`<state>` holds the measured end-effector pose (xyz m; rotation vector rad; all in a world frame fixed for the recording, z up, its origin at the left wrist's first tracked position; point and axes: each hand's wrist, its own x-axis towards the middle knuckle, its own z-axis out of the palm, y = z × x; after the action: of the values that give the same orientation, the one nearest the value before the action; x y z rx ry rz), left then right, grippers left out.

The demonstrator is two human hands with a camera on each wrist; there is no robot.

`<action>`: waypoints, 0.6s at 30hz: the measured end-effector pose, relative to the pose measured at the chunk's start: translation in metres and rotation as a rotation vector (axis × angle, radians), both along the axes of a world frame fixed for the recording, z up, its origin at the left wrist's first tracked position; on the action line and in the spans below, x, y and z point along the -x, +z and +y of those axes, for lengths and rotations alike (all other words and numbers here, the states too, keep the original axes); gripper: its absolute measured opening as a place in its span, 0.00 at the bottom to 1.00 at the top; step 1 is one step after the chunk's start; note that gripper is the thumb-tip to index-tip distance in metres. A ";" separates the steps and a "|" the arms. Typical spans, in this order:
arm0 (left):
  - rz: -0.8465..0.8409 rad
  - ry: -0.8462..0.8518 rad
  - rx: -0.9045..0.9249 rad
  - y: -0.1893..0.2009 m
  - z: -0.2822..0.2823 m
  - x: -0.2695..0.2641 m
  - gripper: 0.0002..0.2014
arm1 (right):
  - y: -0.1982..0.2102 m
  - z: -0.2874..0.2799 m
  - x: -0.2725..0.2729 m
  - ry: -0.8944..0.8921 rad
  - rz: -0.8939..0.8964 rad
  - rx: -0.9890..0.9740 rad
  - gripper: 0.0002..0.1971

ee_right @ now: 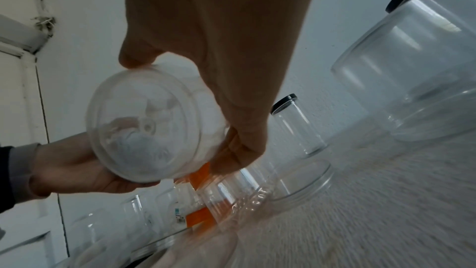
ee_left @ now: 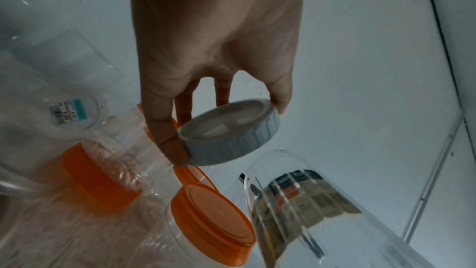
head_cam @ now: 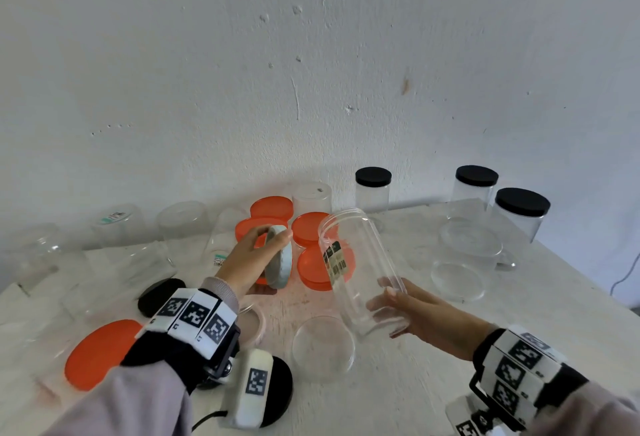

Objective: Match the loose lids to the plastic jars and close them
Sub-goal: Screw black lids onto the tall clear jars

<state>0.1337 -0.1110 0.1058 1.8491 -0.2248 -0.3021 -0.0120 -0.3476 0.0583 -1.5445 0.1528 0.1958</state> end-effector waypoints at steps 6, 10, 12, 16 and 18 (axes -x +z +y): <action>-0.061 -0.078 -0.004 0.010 -0.010 0.007 0.28 | -0.002 -0.012 -0.007 0.062 0.020 0.199 0.48; -0.118 -0.130 -0.050 0.017 -0.017 0.013 0.41 | -0.004 -0.019 -0.014 0.087 0.043 0.354 0.54; -0.148 -0.169 -0.076 0.022 -0.022 0.017 0.43 | -0.006 -0.021 -0.018 0.105 0.061 0.405 0.54; -0.198 -0.244 -0.128 0.028 -0.034 0.025 0.41 | -0.015 -0.022 -0.020 0.153 0.093 0.482 0.54; -0.251 -0.294 -0.161 0.029 -0.040 0.030 0.38 | -0.018 -0.022 -0.021 0.178 0.097 0.509 0.56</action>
<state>0.1038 -0.1511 0.1349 2.0129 -0.6652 -0.2959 0.0086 -0.3694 0.0404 -2.0584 0.1477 0.3955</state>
